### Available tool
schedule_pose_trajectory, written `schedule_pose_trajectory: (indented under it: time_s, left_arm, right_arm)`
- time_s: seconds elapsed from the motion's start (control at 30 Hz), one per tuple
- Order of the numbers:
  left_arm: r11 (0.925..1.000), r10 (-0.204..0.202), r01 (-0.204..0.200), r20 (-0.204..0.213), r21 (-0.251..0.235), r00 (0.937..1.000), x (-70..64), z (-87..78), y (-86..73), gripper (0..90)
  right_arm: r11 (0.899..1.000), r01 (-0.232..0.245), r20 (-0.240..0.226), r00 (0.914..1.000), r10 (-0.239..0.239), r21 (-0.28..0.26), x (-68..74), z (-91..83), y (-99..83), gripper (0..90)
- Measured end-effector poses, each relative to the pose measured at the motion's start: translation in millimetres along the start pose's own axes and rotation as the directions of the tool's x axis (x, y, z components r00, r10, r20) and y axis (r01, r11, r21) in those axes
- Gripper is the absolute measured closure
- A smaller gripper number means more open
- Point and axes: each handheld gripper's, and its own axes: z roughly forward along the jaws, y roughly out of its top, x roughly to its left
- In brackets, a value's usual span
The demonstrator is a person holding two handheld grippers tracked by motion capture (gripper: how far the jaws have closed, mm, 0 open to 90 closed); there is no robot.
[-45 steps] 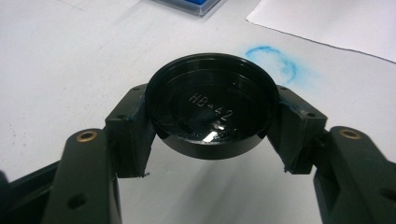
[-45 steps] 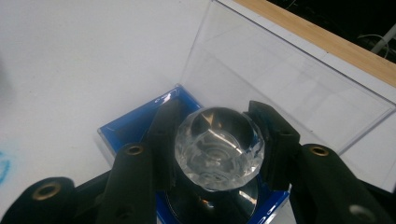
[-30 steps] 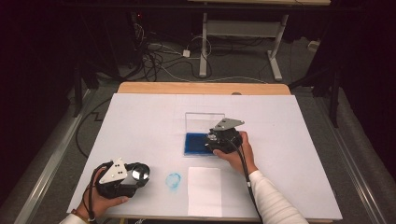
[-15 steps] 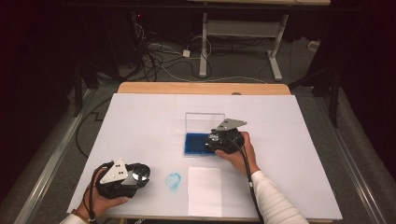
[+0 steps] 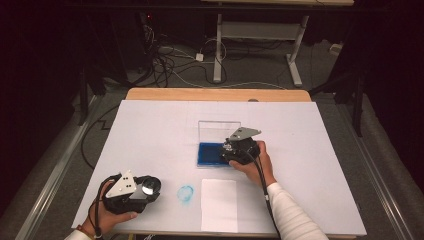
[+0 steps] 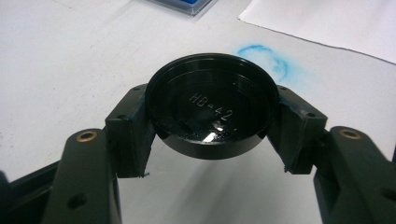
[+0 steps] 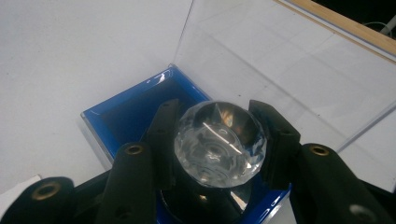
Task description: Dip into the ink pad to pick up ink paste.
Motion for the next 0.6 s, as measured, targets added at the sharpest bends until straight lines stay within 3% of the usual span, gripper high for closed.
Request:
schedule_pose_trajectory:
  time_s: [0.6]
  left_arm:
    - [0.9999, -0.004, 0.004, 0.01, -0.013, 0.9999, -1.4, -2.4, 1.8, 36.2]
  right_arm:
    - [1.0, 0.004, 0.019, 0.9998, -0.004, -0.002, 2.2, -0.8, -3.8, 56.8]
